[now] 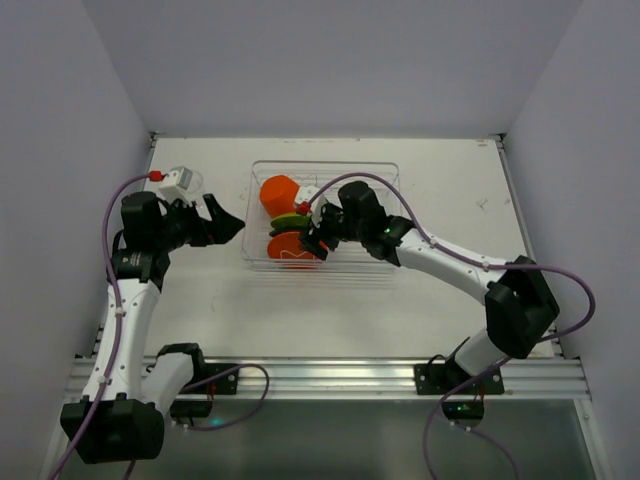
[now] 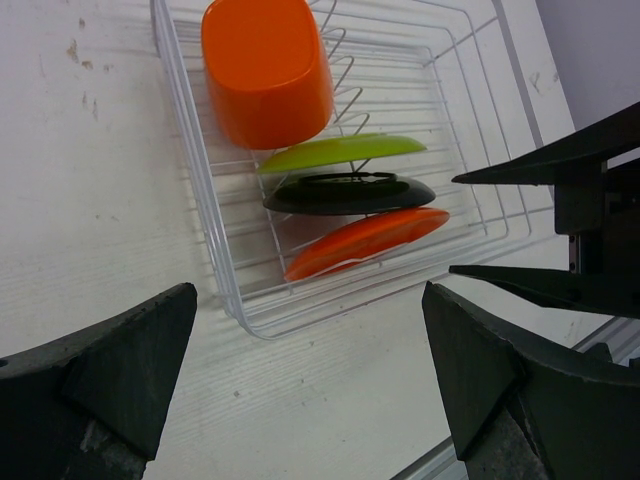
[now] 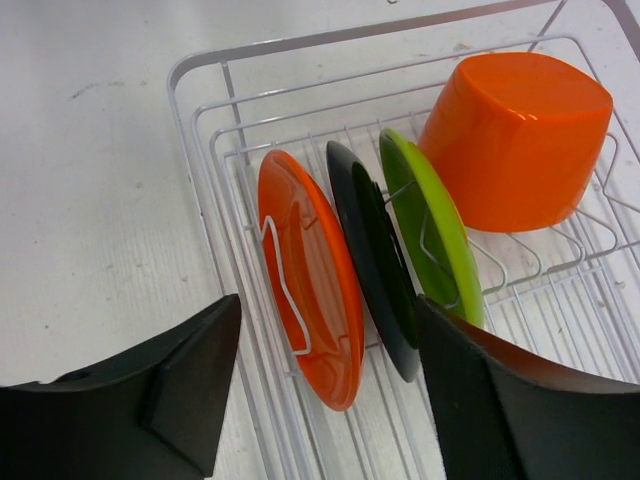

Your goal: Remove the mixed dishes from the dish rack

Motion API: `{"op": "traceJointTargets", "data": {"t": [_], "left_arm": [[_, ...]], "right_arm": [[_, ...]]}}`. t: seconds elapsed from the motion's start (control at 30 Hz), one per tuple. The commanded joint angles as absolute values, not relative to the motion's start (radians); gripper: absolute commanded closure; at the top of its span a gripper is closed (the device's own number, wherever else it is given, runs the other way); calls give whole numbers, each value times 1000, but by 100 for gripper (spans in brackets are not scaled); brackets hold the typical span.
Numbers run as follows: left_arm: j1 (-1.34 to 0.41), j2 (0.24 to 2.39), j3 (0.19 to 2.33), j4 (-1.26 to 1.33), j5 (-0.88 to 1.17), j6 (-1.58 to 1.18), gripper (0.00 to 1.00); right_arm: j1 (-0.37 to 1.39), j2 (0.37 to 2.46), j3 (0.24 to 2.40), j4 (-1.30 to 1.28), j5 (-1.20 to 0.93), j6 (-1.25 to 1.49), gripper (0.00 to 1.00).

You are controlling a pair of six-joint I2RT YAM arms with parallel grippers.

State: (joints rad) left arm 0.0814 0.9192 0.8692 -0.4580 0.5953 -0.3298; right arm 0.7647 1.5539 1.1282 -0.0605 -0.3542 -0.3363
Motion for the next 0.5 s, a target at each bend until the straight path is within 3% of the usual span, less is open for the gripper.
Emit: {"op": "traceJointTargets", "data": {"t": [0.0,0.13,0.37,0.47], "left_arm": [[74,923,861,-411,623,-324,0],[72,922,859,-411,624,-324,0],[66,928,862,-410,621,-322,0],[64,931,864,-408,617,-324,0]], "right_arm": [[759,1583,1155,-18,-359,-336,34],[761,1624,1200,-52,-393,-316,51],[761,1638,1178,-15,-382,-305,49],[761,1638,1170,-12,-388,-307,62]]}}
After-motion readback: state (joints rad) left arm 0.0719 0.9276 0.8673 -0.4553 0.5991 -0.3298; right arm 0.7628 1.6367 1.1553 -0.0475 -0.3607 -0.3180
